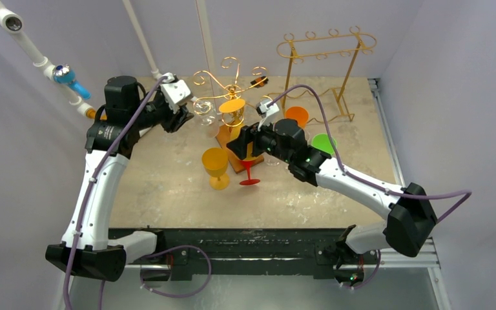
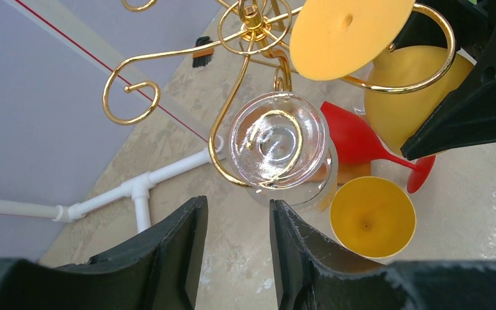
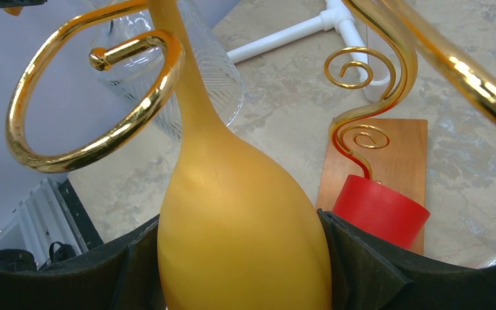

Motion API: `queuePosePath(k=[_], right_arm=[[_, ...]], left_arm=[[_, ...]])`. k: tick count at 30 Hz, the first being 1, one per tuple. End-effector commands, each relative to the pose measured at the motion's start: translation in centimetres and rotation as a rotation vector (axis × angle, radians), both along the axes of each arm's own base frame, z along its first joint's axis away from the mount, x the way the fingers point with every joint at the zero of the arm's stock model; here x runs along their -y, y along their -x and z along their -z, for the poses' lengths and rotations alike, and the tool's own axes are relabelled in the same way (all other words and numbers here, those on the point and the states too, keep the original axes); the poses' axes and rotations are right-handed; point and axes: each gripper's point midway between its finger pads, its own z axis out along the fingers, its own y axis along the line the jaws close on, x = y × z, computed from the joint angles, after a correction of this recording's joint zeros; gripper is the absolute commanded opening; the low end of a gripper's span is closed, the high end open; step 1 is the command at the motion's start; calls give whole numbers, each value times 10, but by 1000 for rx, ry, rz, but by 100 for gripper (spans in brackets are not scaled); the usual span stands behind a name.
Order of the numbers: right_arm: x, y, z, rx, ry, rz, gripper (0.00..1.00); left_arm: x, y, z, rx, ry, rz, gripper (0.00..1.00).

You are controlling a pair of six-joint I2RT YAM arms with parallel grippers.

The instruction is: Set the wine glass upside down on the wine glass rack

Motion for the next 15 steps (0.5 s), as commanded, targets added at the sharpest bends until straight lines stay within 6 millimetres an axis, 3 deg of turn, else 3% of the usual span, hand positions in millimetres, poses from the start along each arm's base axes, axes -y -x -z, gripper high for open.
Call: queuePosePath(k=[1, 15], right_arm=[[-6, 5, -24, 63, -69, -30, 0], [-12, 13, -18, 73, -49, -66, 0]], left_arm=[[4, -3, -11, 32, 18, 1, 44], [5, -4, -9, 39, -3, 2, 44]])
